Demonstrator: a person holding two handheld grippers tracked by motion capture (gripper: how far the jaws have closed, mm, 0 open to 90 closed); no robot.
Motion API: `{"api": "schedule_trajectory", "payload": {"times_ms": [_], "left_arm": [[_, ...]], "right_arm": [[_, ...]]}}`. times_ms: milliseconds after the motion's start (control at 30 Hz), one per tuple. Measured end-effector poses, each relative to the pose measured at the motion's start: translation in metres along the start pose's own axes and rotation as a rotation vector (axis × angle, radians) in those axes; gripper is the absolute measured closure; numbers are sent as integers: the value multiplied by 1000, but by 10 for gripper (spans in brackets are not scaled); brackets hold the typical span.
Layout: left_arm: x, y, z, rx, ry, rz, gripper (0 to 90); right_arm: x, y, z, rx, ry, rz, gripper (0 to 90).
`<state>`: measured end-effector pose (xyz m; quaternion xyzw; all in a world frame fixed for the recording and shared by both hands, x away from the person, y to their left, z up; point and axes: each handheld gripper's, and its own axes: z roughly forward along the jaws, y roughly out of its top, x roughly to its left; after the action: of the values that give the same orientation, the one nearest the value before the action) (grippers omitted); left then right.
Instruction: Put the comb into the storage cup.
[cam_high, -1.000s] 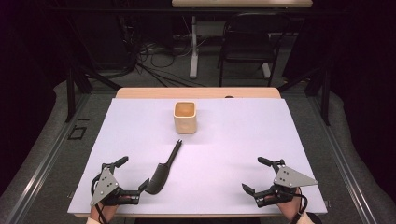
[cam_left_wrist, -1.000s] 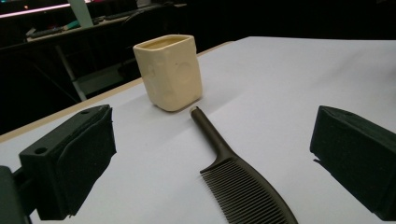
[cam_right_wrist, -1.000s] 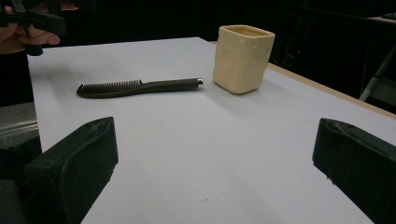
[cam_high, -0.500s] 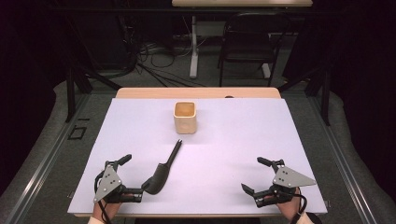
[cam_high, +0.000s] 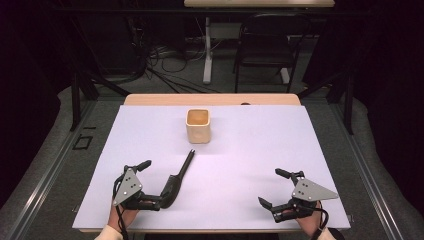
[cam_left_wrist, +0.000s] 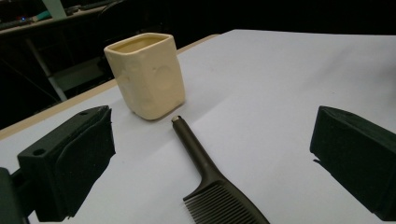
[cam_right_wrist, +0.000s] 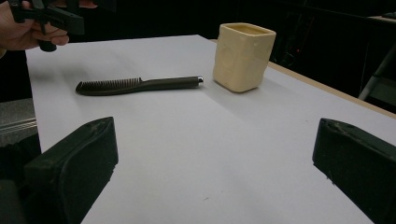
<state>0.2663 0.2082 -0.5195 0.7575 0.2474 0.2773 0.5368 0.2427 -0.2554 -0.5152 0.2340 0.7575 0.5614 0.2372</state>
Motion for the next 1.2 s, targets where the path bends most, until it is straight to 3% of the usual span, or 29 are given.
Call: {"api": "schedule_trajectory", "payload": {"times_ms": [567, 1200], "left_arm": [[10, 10, 33, 35, 0, -7, 3], [18, 22, 70, 102, -54, -17, 0]], "right_arm": [[-1, 0, 0, 4, -11, 3, 0], [-1, 0, 1, 10, -18, 4, 0]]}}
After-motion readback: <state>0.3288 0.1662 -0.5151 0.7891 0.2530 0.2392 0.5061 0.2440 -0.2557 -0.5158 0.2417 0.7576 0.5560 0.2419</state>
